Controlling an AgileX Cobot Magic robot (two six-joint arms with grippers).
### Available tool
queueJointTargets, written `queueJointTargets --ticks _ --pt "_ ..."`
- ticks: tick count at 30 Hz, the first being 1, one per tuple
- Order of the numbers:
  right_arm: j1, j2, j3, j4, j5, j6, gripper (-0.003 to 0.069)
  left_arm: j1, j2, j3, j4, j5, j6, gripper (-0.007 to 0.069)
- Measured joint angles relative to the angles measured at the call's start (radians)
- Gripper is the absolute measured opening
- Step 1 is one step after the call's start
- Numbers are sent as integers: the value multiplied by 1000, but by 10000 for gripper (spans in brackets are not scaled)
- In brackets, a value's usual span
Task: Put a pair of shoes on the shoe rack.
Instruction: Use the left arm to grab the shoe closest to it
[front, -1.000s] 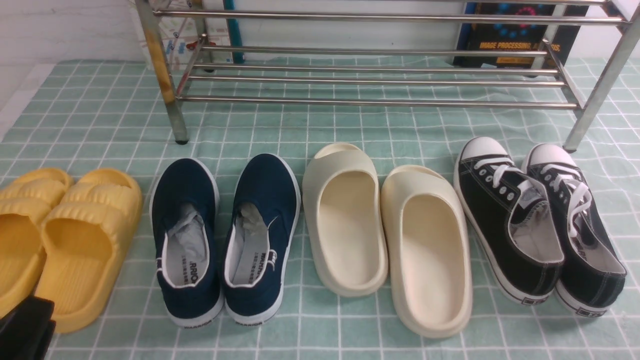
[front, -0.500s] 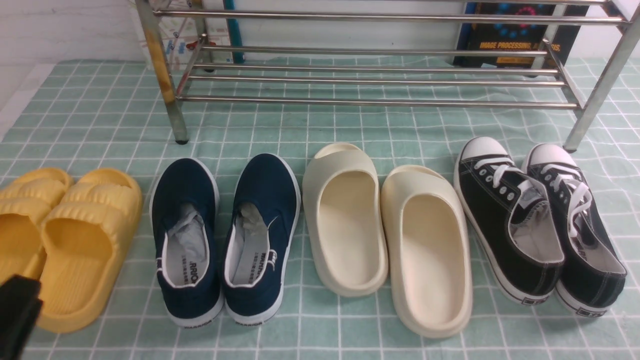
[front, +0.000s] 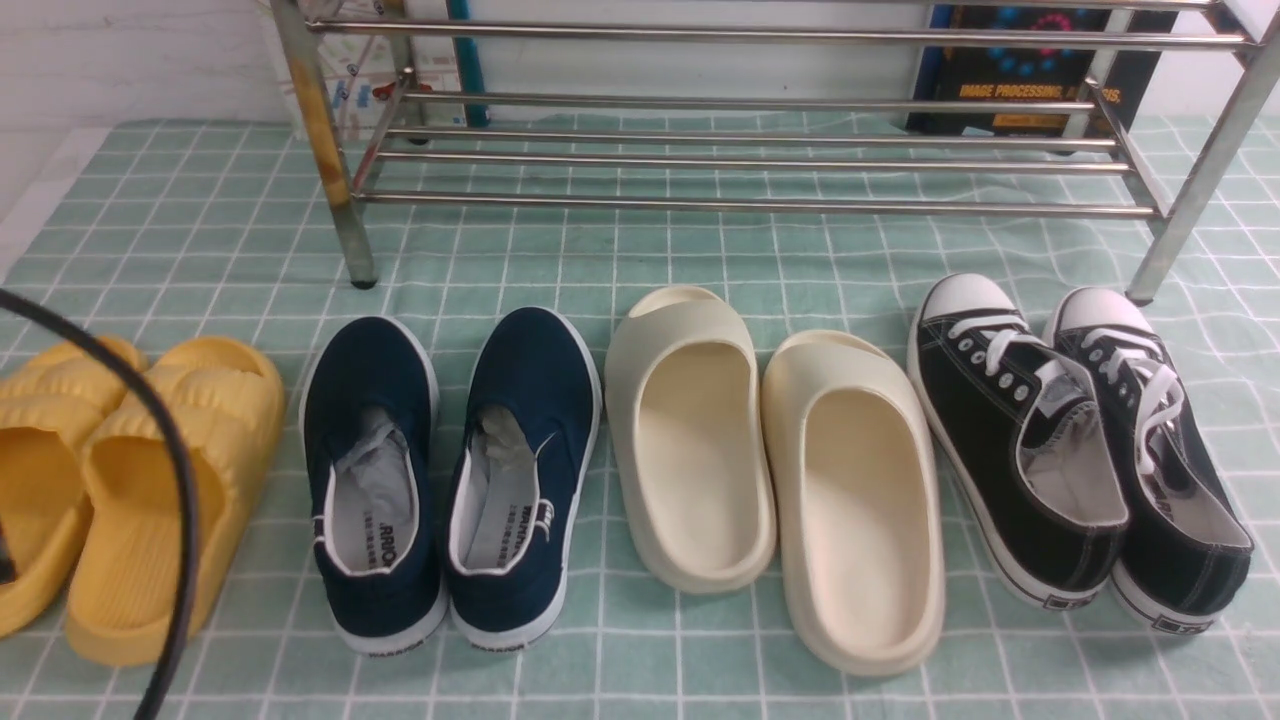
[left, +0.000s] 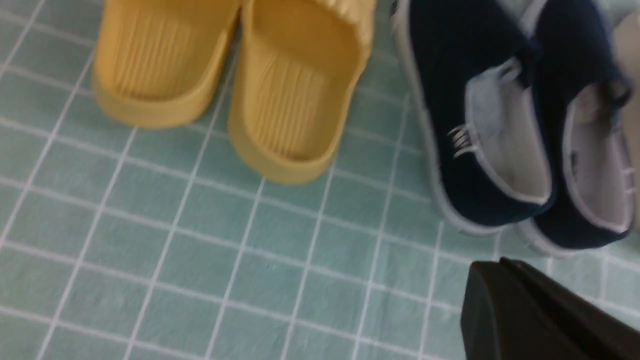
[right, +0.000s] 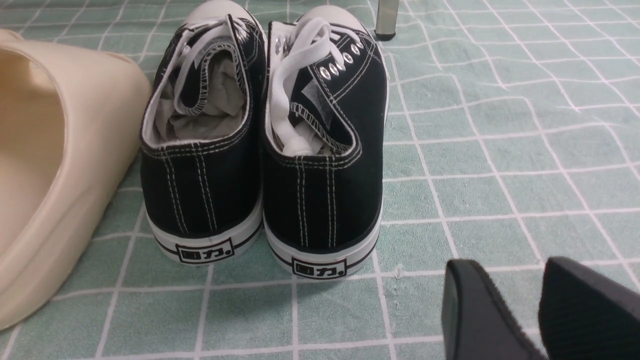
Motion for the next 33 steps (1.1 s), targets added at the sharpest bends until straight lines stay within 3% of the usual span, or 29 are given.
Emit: queueJointTargets --ticks 5,11,15,17,19,22,25,27,33 --pt "0 0 0 0 0 0 239 -13 186 -12 -60 -8 58 -13" --pt "0 0 0 0 0 0 239 -126 396 -106 -71 -32 101 13" --pt "0 0 0 0 0 0 239 -175 515 -154 -51 -62 57 101" --pt "0 0 0 0 0 0 239 -194 625 -185 -46 -81 14 206" --pt "0 0 0 0 0 0 239 -198 664 -199 -46 -91 5 251" --pt "0 0 0 0 0 0 239 -199 795 -221 -30 -174 -13 384" --pt "0 0 0 0 0 0 239 -200 882 -223 -14 -235 -37 432" --pt "0 0 0 0 0 0 239 -200 942 -223 -9 -249 -51 433" --pt "0 0 0 0 0 0 239 -200 1025 -224 6 -252 -63 283"
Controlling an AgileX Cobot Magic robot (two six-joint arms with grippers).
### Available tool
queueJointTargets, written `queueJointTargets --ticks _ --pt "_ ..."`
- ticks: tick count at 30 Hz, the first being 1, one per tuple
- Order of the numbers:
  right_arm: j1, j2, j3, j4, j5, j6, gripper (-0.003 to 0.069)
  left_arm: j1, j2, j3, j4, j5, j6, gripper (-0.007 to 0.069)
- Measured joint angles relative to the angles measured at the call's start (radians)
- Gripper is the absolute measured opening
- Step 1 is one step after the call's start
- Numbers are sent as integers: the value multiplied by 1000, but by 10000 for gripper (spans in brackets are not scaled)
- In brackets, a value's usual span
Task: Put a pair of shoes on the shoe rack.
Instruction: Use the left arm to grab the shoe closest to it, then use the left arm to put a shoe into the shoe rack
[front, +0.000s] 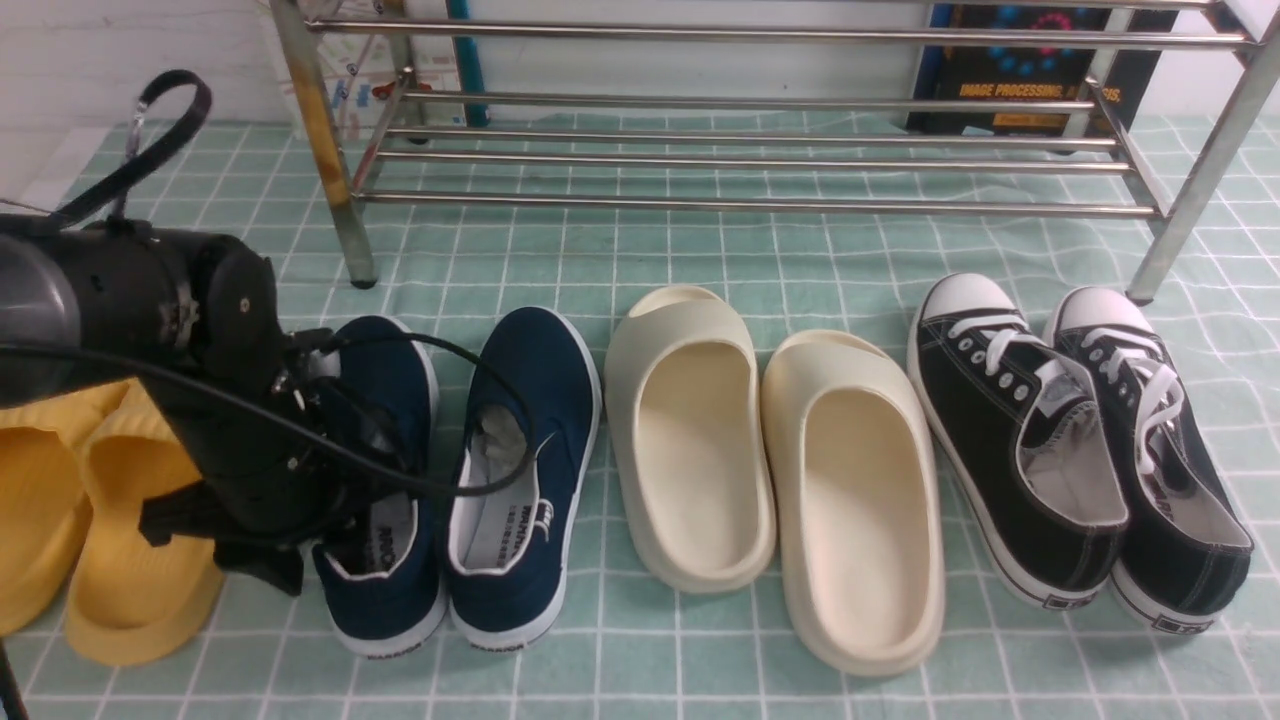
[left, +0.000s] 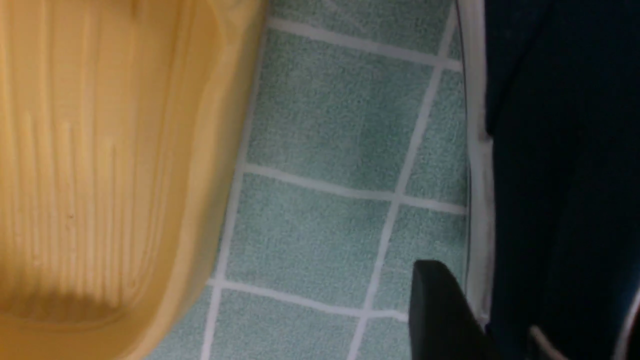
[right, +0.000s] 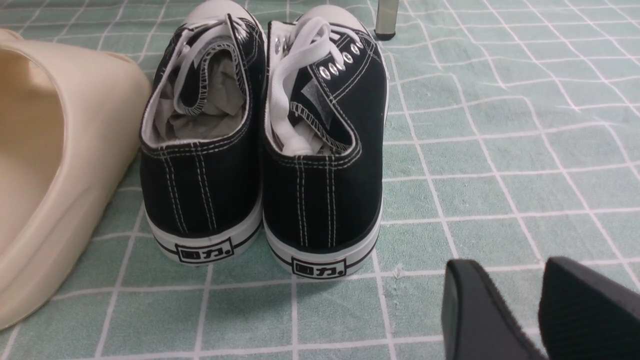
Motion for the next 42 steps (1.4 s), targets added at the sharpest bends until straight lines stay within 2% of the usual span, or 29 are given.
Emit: queueJointTargets --ticks 2,3,4,5,10,16,25,35,42 --pt "0 0 0 0 0 0 239 -1 -18 -1 12 6 -2 122" --pt "0 0 0 0 0 0 239 -1 -29 -1 20 12 -2 65" --pt "0 0 0 0 0 0 239 -1 -52 -5 32 27 -3 18" --pt "0 0 0 0 0 0 239 0 -71 -12 32 47 -3 4" --pt "0 0 0 0 0 0 239 0 -215 -90 25 156 23 8" --pt "0 0 0 0 0 0 239 0 -262 -226 -21 165 58 8" --pt "0 0 0 0 0 0 239 0 -48 -442 -28 216 65 8" --pt "0 0 0 0 0 0 239 0 260 -847 45 308 65 8" --pt "0 0 0 0 0 0 239 0 442 -1077 60 315 65 8"
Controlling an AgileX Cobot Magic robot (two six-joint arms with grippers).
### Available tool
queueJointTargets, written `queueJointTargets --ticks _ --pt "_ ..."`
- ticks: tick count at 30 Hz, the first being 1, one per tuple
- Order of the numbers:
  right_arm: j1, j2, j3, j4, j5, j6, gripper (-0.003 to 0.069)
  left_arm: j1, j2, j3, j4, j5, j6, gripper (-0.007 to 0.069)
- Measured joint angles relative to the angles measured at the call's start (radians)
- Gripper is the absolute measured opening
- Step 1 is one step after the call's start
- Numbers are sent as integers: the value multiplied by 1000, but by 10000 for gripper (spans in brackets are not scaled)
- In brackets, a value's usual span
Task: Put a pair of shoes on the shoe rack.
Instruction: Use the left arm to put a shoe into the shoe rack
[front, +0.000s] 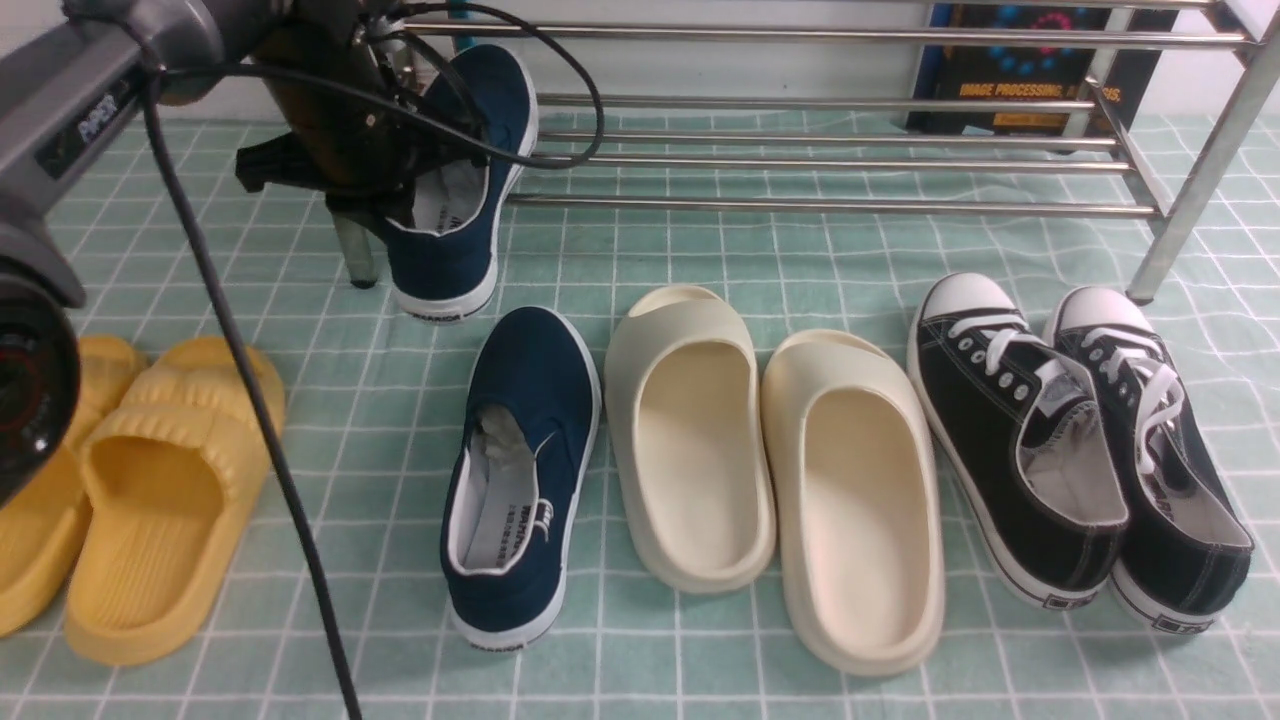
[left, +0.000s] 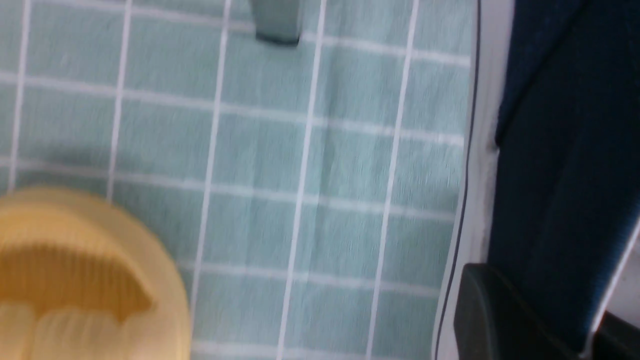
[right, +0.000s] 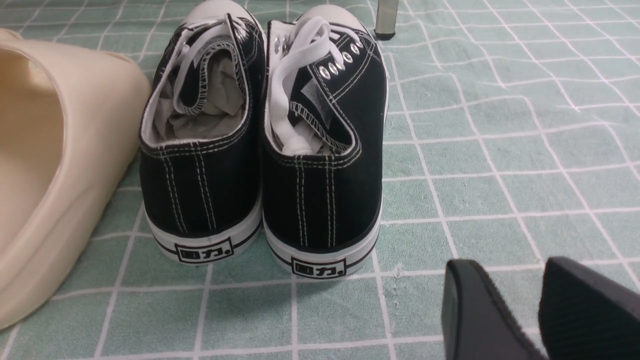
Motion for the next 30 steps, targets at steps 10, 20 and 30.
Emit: queueJointTargets --ticks 10,20,30 --pt "0 0 0 0 0 0 239 0 104 -111 24 -74 -17 8" --pt "0 0 0 0 0 0 239 -1 115 -111 22 -132 -19 29" --pt "0 0 0 0 0 0 239 -2 115 -125 26 -176 -19 199"
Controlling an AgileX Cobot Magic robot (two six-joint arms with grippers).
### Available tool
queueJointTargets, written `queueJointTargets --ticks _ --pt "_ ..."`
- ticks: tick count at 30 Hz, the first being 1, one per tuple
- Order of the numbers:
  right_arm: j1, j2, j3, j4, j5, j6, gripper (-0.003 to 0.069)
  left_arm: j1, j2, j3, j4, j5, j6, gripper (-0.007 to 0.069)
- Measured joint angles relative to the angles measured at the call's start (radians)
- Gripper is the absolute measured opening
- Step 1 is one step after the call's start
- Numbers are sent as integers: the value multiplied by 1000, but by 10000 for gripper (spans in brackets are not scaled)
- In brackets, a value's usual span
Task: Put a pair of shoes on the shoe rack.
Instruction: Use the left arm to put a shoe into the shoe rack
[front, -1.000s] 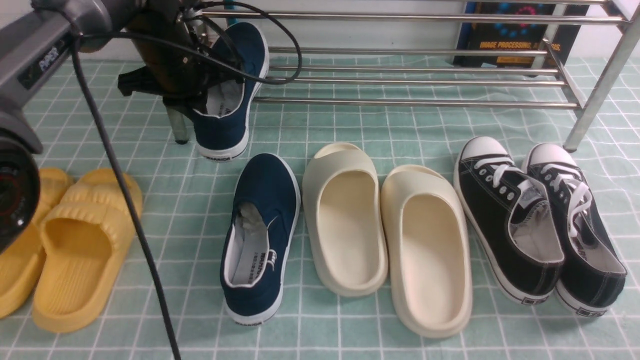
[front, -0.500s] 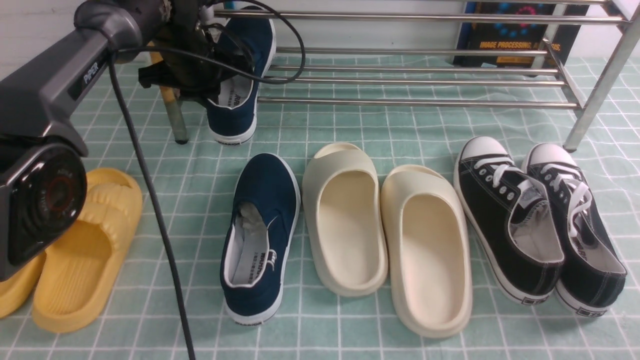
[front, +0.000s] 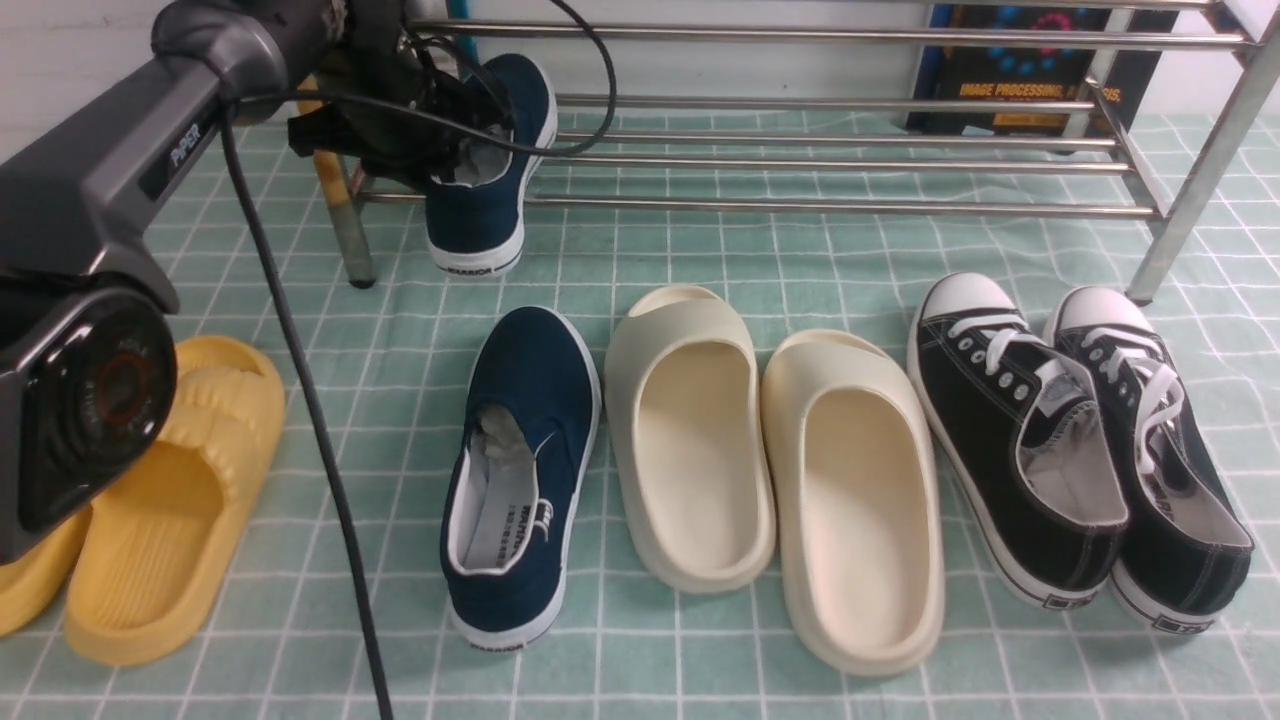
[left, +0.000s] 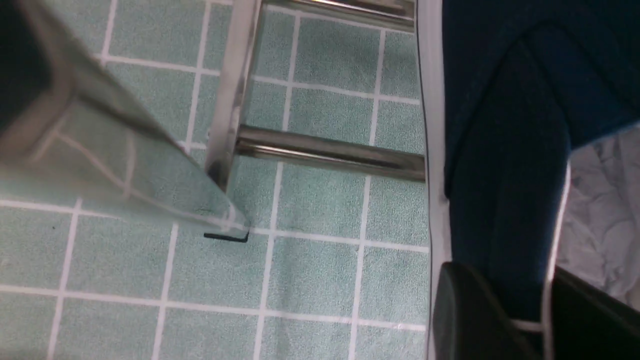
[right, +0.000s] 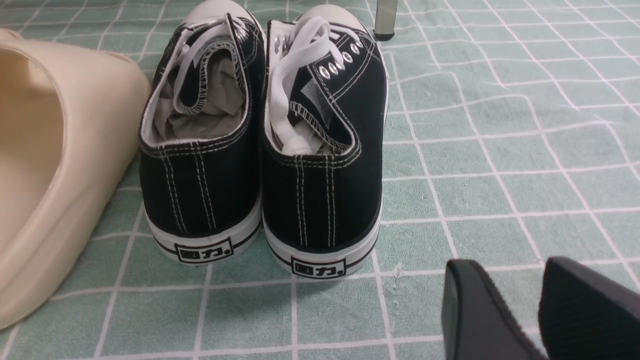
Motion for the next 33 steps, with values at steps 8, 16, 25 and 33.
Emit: queueJointTargets --ticks 8,16,25,33 --pt "0 0 0 0 0 0 239 1 -59 -62 18 163 3 264" --pt "0 0 0 0 0 0 239 1 -204 -62 -7 280 53 165" --pt "0 0 0 0 0 0 239 -58 -351 403 -119 179 121 15" --pt "0 0 0 0 0 0 239 -58 -271 525 -121 -78 96 6"
